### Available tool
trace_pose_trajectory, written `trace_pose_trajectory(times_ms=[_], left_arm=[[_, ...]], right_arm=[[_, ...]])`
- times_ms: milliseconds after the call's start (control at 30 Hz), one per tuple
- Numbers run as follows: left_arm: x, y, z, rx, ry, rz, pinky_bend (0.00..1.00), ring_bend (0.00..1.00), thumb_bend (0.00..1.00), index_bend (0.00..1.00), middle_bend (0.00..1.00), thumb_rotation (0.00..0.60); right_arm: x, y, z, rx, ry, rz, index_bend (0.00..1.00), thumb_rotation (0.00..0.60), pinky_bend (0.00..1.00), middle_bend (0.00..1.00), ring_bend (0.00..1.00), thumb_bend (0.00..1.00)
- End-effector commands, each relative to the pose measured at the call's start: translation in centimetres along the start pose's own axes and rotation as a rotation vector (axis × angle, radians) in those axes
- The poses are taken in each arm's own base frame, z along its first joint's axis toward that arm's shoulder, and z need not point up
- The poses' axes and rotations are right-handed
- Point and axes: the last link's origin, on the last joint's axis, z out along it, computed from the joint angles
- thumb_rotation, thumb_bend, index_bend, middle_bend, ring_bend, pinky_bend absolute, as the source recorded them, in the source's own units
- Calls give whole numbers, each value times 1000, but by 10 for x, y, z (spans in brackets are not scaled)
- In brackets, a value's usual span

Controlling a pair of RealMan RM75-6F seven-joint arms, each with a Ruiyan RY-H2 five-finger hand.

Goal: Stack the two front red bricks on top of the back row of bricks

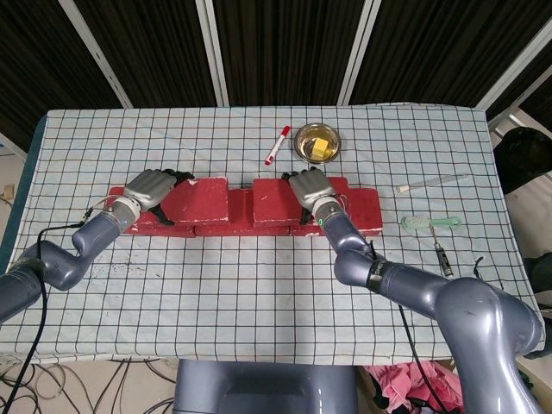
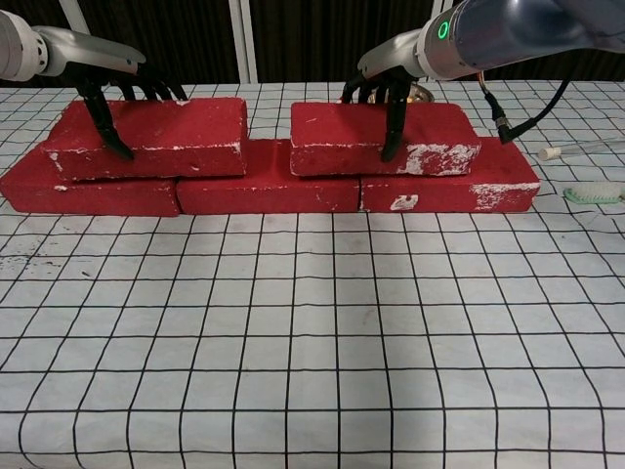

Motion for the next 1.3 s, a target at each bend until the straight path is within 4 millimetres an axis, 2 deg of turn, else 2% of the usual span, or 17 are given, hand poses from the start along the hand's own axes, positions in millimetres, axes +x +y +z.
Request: trace_pose_trajectory(times_ms=[33, 300, 833, 1300], left_arm=[[0, 3, 3, -6, -9, -4, 245, 115, 209, 144, 215, 600], [1, 18, 12, -36, -23, -21, 245, 115, 208, 141, 214, 600], [3, 31, 24, -38, -66, -40, 232, 107, 206, 129, 208, 600], [8, 26, 19, -28, -66, -51, 232, 105, 204, 126, 202, 600]], right_arm=[[0, -1, 2, -2, -2, 4, 174, 600, 125, 207, 161, 0], [3, -3, 2, 0, 4, 1, 174, 600, 124, 207, 161, 0], [2, 1, -2, -7, 0, 10, 174, 600, 124, 207, 161, 0], [-4, -3, 1, -5, 14, 3, 174, 600, 125, 207, 161, 0]])
